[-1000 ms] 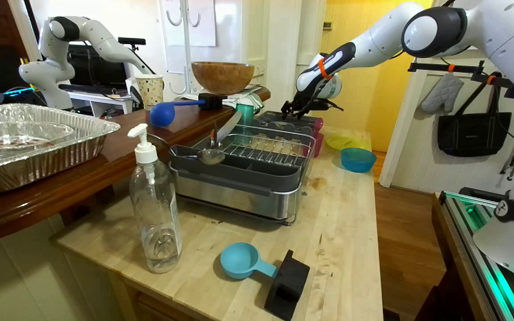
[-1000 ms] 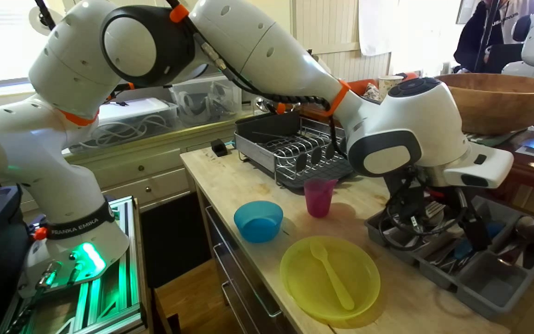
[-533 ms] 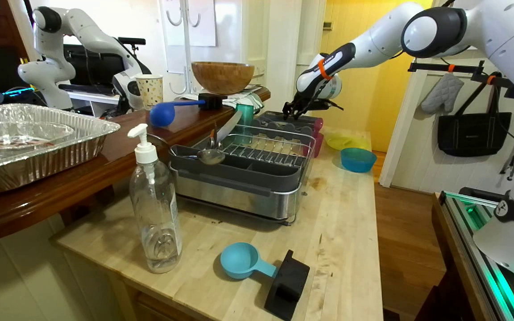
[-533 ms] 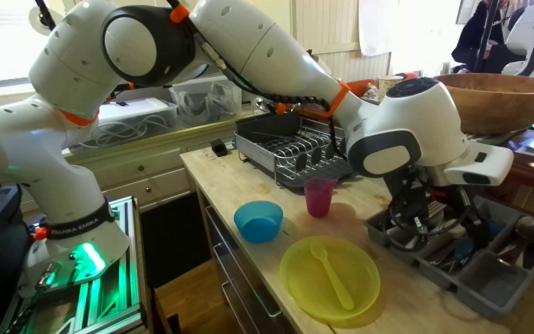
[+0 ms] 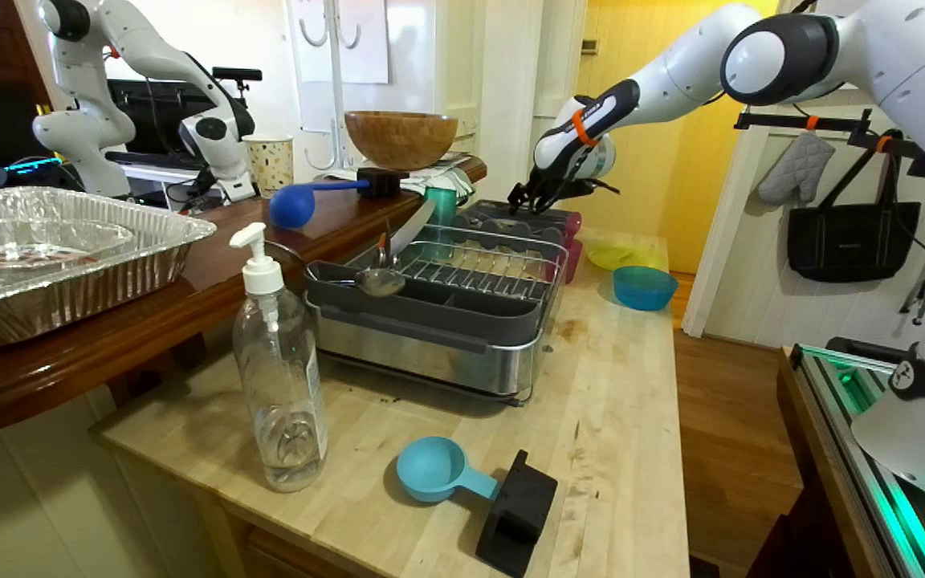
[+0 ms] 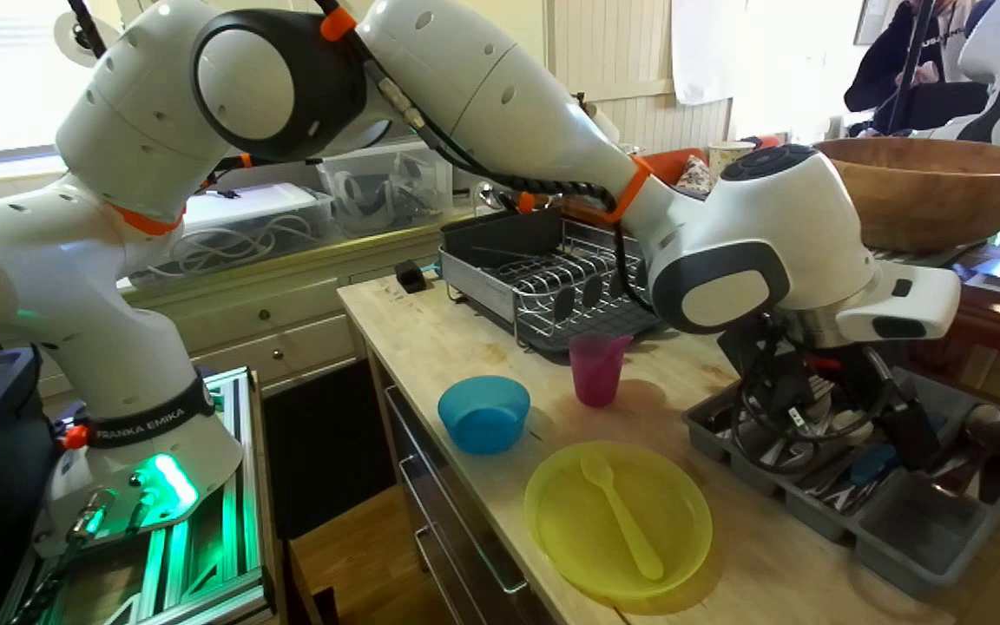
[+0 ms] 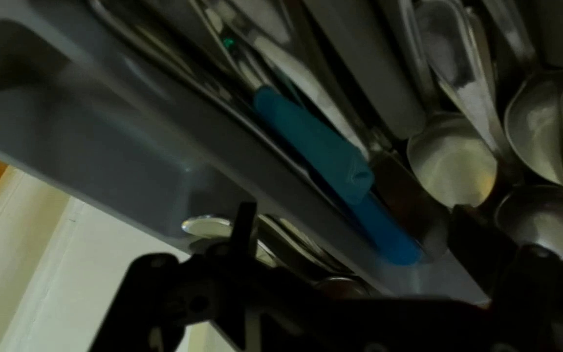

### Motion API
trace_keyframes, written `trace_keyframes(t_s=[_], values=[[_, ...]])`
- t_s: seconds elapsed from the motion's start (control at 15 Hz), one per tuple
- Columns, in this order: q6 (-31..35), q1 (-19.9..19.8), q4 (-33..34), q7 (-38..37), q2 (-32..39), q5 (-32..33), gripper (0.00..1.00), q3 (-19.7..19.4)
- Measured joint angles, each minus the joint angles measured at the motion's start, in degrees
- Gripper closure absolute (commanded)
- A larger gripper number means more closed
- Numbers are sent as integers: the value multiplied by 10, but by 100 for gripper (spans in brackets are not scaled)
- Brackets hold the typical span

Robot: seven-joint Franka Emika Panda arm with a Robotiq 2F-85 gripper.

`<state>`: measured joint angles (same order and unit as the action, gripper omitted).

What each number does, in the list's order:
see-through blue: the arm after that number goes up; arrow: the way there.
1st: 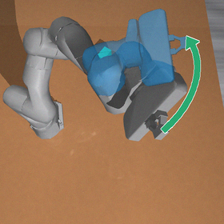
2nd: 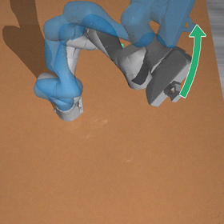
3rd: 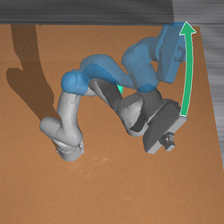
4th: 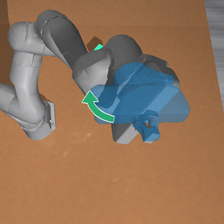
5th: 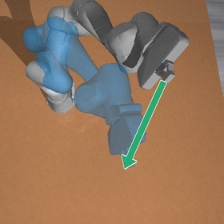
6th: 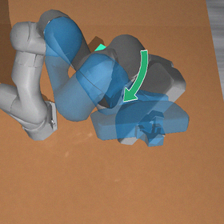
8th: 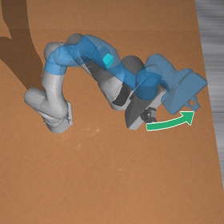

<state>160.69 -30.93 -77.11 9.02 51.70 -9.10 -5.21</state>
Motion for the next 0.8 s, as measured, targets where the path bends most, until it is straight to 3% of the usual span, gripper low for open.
trace_keyframes(t_s=[0.8], values=[[0,1,-9,55,-2,1,0,6]])
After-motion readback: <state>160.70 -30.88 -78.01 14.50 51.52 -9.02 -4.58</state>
